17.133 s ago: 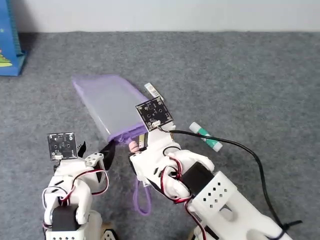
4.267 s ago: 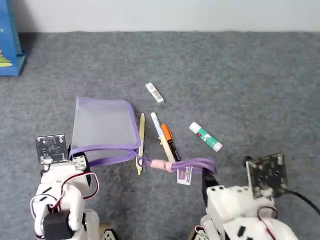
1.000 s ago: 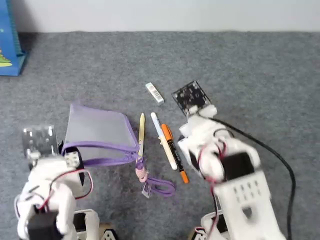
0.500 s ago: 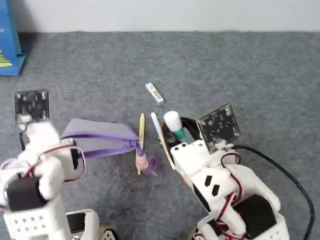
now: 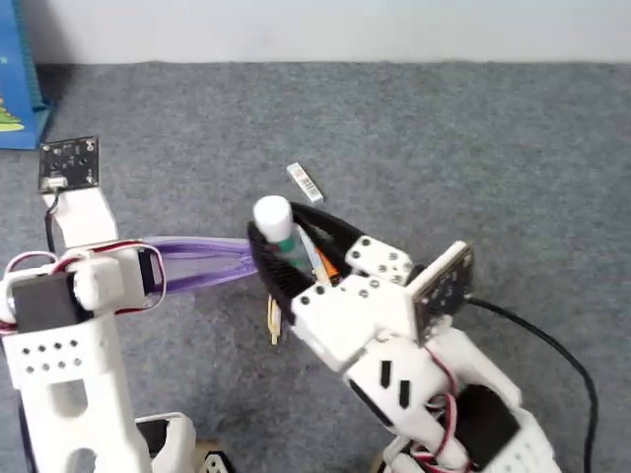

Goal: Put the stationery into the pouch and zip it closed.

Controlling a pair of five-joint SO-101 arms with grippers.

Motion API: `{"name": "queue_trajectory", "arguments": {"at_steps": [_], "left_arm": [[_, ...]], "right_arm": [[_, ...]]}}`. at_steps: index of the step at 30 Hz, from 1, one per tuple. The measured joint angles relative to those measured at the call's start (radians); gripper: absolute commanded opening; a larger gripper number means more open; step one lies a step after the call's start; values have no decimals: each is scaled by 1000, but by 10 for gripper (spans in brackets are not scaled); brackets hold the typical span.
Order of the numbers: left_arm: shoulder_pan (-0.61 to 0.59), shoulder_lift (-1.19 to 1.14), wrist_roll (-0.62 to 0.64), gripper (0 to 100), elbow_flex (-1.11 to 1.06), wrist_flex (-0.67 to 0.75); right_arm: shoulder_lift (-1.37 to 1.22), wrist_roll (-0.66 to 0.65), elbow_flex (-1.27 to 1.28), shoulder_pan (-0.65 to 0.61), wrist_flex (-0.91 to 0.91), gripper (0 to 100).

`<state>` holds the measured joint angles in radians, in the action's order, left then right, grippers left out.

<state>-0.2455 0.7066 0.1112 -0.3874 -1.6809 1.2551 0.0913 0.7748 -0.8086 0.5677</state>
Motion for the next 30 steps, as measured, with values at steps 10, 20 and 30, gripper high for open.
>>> {"name": "queue_trajectory", "arguments": {"at_steps": [10,20,30], "left_arm": [[0,-21,20,10,29,0],[0,-21,34,10,29,0],[0,-21,37,10,29,0]], "right_arm": [[-8,17,230,-87,-436,7],[-270,89,230,-87,-697,7],[-471,94,230,-91,-816,7]]}}
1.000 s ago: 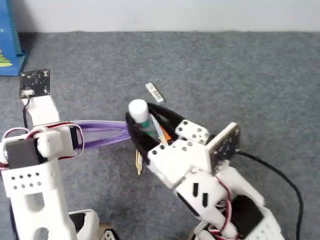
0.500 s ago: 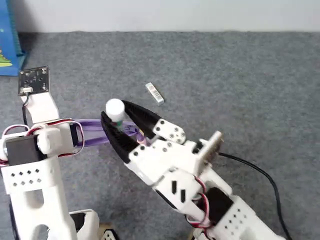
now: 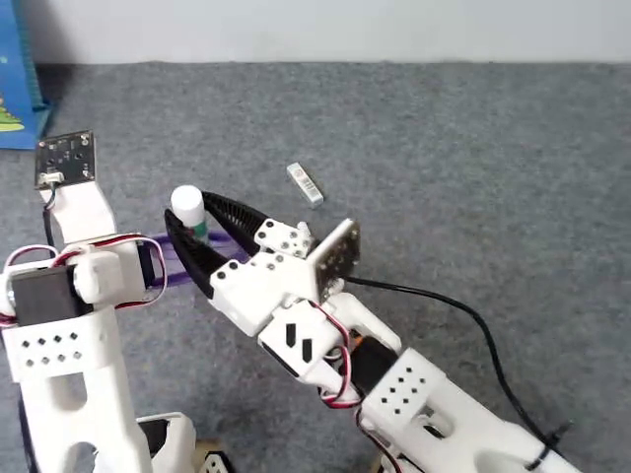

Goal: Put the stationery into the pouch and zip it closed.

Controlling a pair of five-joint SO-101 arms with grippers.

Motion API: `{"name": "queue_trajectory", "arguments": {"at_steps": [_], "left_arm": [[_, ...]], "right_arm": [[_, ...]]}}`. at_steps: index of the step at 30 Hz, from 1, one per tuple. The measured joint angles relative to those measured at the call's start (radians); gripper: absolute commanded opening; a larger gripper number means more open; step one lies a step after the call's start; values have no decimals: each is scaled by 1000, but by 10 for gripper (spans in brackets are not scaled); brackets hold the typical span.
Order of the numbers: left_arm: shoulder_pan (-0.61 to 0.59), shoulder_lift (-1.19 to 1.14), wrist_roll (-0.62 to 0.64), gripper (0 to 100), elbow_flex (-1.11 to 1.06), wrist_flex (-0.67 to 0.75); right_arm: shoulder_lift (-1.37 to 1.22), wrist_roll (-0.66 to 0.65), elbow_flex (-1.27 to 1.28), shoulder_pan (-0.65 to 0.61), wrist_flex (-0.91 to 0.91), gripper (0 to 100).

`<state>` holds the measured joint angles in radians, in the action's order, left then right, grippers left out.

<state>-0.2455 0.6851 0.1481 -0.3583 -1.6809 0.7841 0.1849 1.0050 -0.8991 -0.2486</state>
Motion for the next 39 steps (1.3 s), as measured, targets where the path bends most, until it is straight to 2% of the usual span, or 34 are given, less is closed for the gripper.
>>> {"name": "queue_trajectory", "arguments": {"at_steps": [6,13,23,26,33,39], "left_arm": [[0,-6,0,10,0,0],[2,-6,0,10,0,0],[2,-6,0,10,0,0],[0,-6,0,10,0,0],[0,-6,0,10,0,0],[-41,-6,0,10,0,0]], "right_arm": [[-2,0,26,0,-28,31],[37,3,26,0,74,226],[140,3,26,11,275,231],[158,3,14,72,399,231],[150,3,-133,318,801,230],[-18,-8,-143,474,873,230]]}}
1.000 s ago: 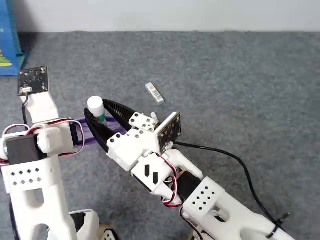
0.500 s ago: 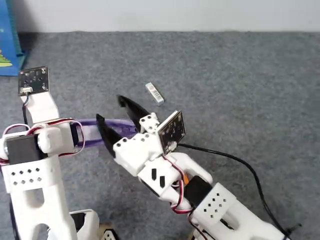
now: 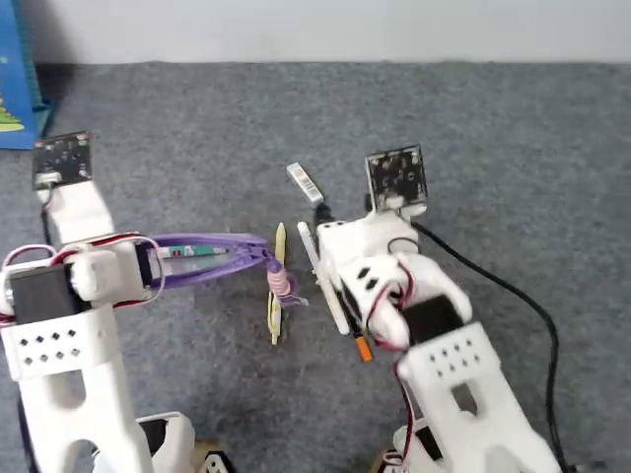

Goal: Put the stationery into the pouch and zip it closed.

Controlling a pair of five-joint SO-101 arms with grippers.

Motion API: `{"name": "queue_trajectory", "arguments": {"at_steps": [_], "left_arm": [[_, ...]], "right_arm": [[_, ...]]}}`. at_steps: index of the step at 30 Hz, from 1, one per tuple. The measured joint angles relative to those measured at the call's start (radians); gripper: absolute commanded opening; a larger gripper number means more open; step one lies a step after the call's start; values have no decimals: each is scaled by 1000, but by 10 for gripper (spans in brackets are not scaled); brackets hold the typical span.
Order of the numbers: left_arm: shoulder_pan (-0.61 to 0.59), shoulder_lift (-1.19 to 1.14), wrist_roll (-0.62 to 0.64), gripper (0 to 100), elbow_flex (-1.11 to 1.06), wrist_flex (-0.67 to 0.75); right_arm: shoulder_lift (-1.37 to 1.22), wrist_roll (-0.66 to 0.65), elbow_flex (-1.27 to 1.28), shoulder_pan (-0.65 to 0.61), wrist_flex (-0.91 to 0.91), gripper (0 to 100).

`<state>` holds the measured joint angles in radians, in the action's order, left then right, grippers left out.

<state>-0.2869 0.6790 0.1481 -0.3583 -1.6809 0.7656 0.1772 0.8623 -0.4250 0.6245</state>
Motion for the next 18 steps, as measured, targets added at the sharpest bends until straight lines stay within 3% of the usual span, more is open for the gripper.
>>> {"name": "queue_trajectory", "arguments": {"at_steps": [6,18], "left_arm": [[-63,0,0,10,0,0],[-71,5,0,10,-40,0]], "right_arm": [[-298,-40,-141,28,6,230],[-1034,-149,-715,31,8,232]]}}
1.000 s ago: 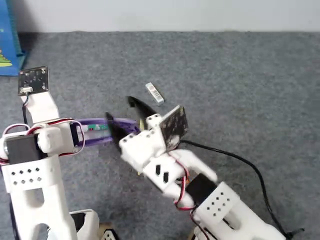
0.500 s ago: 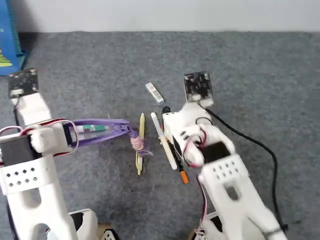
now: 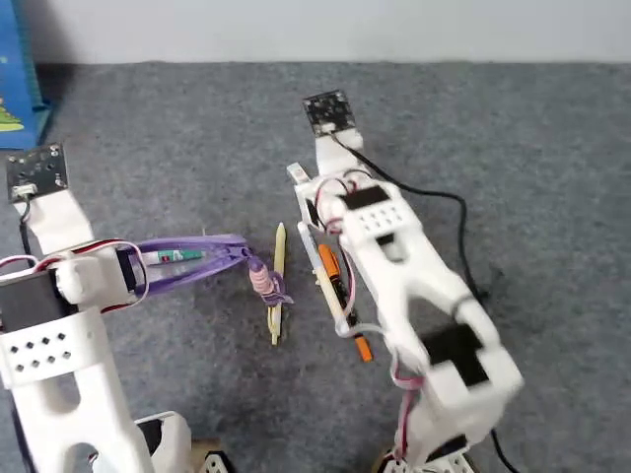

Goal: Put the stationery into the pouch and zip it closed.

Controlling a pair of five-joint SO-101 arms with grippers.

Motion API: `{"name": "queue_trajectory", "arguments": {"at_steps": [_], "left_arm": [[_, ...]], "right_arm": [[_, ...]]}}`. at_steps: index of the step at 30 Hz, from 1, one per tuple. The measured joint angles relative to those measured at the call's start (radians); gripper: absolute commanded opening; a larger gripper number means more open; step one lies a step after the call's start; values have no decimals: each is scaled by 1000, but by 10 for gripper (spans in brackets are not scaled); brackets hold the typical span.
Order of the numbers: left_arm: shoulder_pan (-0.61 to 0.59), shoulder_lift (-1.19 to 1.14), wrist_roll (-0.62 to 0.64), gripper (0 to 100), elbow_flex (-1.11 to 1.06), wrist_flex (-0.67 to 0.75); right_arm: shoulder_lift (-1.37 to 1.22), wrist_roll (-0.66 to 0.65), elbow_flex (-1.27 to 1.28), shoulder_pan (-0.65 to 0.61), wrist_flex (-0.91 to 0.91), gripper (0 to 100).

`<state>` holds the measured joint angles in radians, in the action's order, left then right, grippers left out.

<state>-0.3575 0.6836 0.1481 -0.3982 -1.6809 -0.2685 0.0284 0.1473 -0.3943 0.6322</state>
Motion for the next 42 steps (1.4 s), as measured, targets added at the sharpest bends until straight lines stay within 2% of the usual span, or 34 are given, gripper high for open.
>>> {"name": "queue_trajectory", "arguments": {"at_steps": [8,13,20,31,37,42], "left_arm": [[0,0,0,10,-2,3],[0,0,0,10,-2,3],[0,0,0,10,-2,3],[0,0,0,10,-2,3],[0,0,0,10,-2,3],[0,0,0,10,-2,3]], "right_arm": [[-376,-32,-348,0,9,231],[-532,-34,-560,0,150,222],[-646,-37,-827,9,411,4],[-654,-86,-887,28,594,8],[-598,-106,-891,97,786,8],[-557,-199,-891,152,965,8]]}}
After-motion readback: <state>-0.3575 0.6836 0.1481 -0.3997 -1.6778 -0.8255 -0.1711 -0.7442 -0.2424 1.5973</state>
